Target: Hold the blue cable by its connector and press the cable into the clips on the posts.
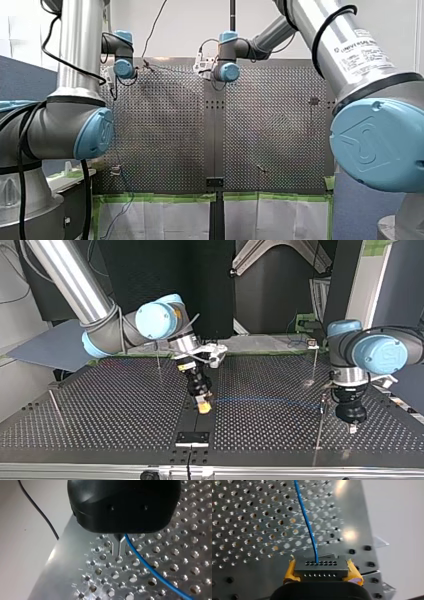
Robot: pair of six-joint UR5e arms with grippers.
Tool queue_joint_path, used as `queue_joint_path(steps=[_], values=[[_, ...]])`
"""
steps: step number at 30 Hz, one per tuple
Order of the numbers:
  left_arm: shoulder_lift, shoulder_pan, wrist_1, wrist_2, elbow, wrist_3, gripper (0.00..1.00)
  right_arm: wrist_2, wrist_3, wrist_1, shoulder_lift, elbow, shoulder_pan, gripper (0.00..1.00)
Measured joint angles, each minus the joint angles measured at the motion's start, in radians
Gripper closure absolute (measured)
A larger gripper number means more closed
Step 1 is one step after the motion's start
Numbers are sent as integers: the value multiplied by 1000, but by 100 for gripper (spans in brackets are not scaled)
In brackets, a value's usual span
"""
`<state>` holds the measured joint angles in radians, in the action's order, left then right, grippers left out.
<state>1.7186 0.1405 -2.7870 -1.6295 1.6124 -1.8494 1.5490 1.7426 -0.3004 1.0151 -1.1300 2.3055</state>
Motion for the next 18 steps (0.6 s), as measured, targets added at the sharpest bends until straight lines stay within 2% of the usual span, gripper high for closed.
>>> queue_joint_path(steps=[7, 16, 17, 18], values=[[6, 16, 8, 12, -7, -17, 100, -5, 5, 35, -35, 68, -6, 100], [6, 25, 19, 55, -8, -38, 100, -16, 10, 50, -42, 150, -9, 100], [6, 25, 20, 60, -8, -41, 87, -17, 11, 53, -43, 158, -9, 100], [6, 24, 22, 65, -8, -42, 87, -17, 11, 56, -43, 167, -9, 100]])
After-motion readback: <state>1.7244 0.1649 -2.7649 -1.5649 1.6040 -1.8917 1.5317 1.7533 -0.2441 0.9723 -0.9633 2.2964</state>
